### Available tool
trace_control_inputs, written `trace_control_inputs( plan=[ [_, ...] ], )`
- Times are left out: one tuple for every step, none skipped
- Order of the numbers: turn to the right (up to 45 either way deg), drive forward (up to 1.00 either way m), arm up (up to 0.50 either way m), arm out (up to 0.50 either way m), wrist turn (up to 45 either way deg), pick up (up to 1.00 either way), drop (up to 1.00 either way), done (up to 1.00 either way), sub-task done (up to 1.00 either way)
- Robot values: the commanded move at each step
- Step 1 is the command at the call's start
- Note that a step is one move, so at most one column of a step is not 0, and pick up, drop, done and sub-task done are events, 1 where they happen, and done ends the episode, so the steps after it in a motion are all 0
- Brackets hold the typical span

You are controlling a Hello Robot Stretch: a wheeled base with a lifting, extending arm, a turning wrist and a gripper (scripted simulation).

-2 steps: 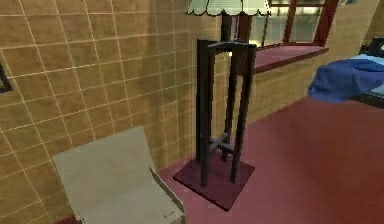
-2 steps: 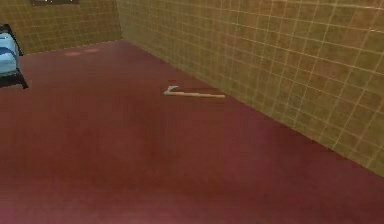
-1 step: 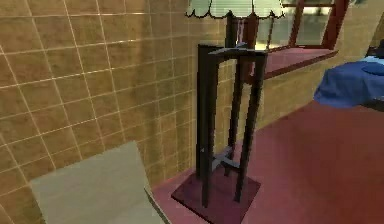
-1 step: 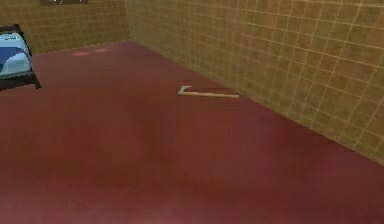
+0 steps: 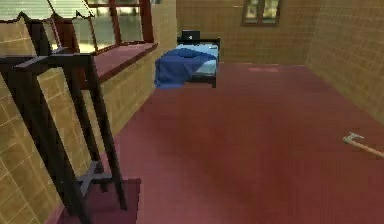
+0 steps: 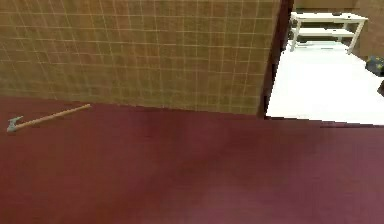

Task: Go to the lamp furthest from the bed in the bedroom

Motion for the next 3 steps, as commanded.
trace_control_inputs(
  plan=[
    [45.0,0.0,0.0,0.0,0.0,0.0,0.0,0.0,0.0],
    [45.0,0.0,0.0,0.0,0.0,0.0,0.0,0.0,0.0],
    [6.0,0.0,0.0,0.0,0.0,0.0,0.0,0.0,0.0]
  ],
)
